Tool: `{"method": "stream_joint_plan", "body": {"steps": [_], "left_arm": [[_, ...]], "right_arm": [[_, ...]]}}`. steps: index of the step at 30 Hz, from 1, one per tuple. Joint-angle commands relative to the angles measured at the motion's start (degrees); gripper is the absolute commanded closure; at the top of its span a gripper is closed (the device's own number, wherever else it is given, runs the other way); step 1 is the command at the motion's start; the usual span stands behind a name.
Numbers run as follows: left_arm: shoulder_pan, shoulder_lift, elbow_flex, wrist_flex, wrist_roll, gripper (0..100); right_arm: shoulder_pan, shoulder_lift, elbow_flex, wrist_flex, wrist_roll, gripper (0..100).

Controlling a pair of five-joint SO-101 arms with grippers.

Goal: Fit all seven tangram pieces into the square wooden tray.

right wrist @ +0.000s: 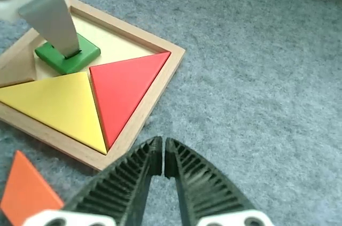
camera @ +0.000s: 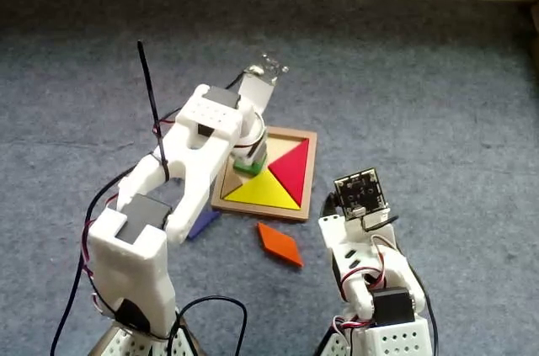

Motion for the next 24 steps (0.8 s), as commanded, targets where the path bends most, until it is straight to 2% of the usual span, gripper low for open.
{"method": "stream_joint_plan", "body": {"steps": [1,6,24], "left_arm": [[-1.71,-0.04,-1.01,1.23,-1.23,82],[-4.97,-0.04,-0.57,1.41,-6.51,82],[-3.82,-0.13,0.57,5.36,-9.67,82]], "right_arm": [[-0.48,-0.66,0.48,-1.63,0.88,96.4],[-0.48,-0.66,0.48,-1.63,0.88,96.4],[-0.48,-0.66,0.48,-1.63,0.88,96.4]]}}
